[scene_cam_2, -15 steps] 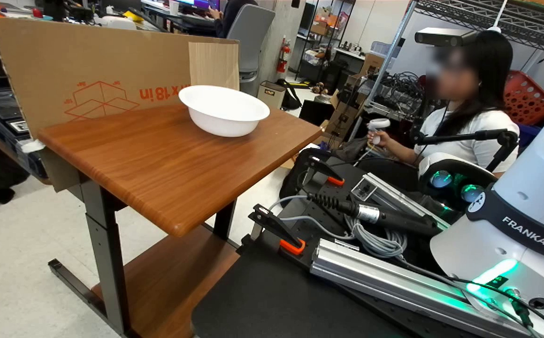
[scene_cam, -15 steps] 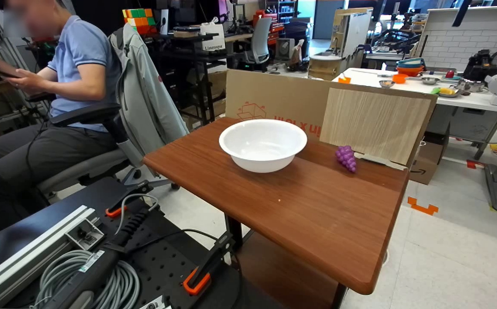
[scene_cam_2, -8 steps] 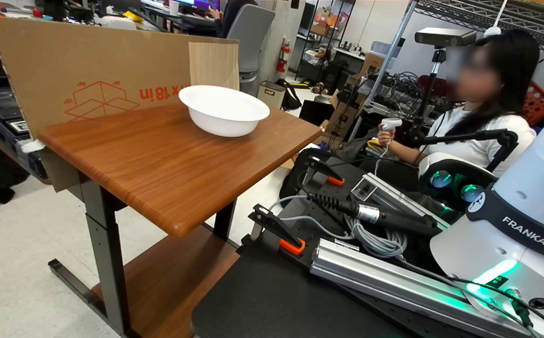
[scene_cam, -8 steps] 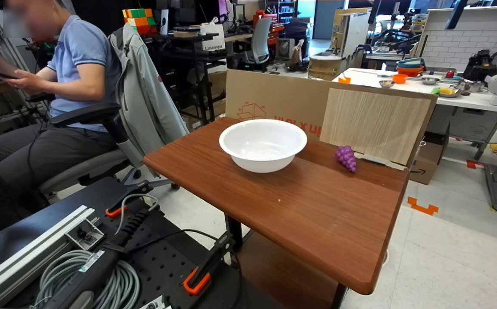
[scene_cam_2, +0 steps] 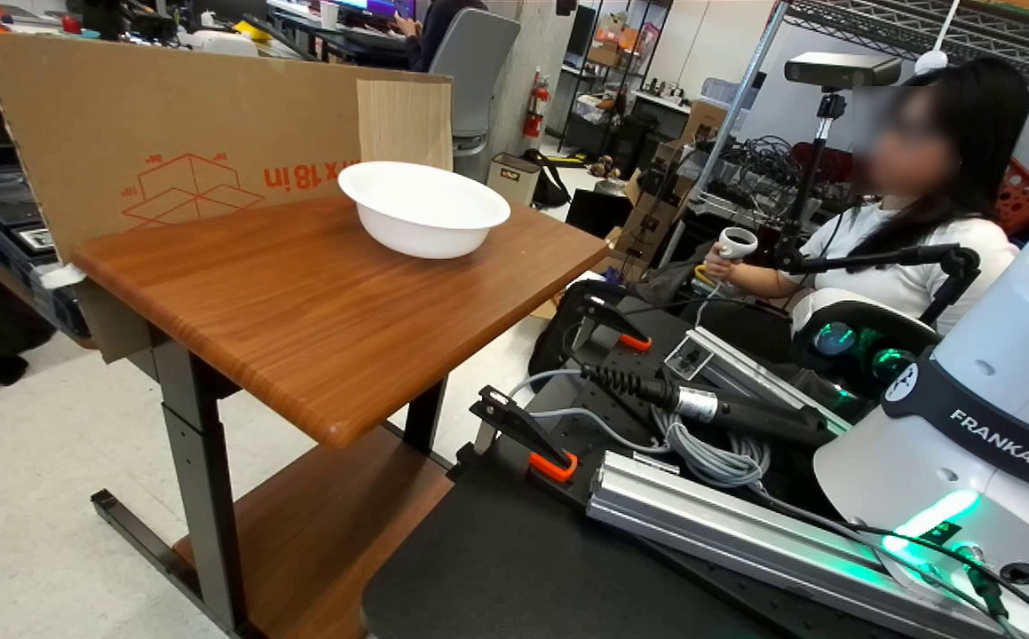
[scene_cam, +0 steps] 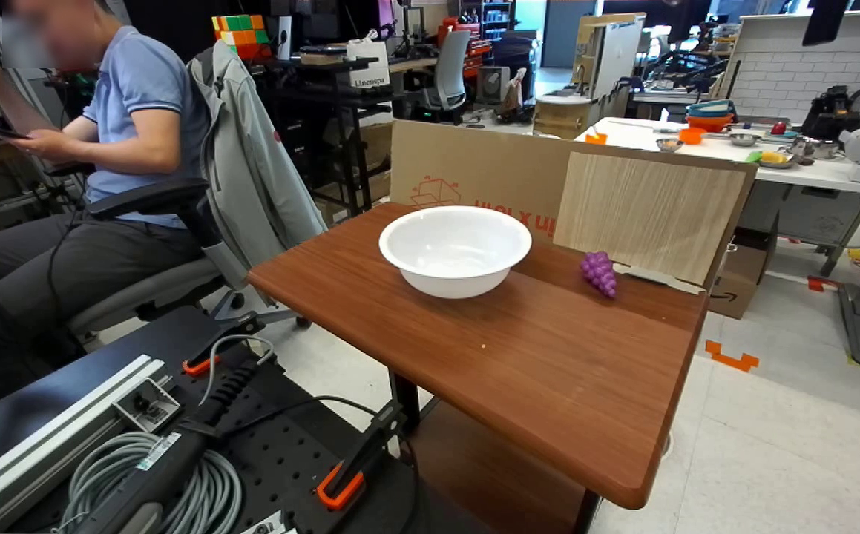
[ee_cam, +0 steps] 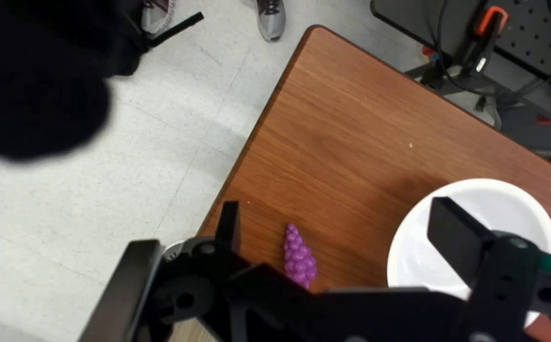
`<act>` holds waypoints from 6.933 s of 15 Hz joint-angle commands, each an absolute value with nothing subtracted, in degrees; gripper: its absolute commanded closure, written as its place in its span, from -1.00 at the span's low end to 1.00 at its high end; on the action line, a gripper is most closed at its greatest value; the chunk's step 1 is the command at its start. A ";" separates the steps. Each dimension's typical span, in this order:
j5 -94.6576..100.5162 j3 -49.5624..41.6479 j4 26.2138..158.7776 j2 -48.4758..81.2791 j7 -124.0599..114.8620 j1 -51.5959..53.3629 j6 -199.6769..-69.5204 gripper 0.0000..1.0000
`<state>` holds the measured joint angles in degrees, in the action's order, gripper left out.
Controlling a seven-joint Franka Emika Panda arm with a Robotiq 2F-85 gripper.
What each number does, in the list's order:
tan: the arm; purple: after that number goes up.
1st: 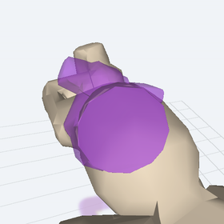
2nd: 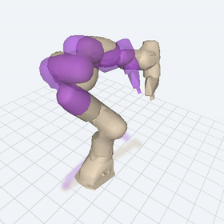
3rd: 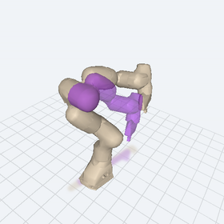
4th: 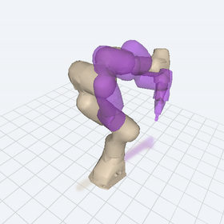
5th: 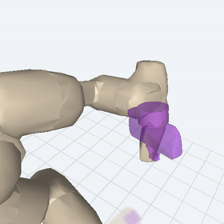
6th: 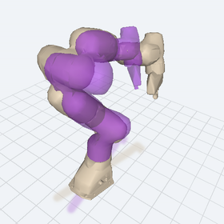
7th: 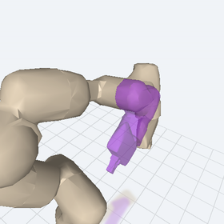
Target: Put the purple object inside the white bowl
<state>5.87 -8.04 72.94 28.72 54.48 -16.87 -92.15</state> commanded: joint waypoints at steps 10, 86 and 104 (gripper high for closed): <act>1.18 -3.01 81.29 30.41 48.28 -16.13 -121.99 -1.00; 20.90 -4.66 75.78 52.14 44.44 -7.38 -124.37 0.62; 23.44 -0.25 118.10 19.79 37.52 -1.73 -148.30 0.64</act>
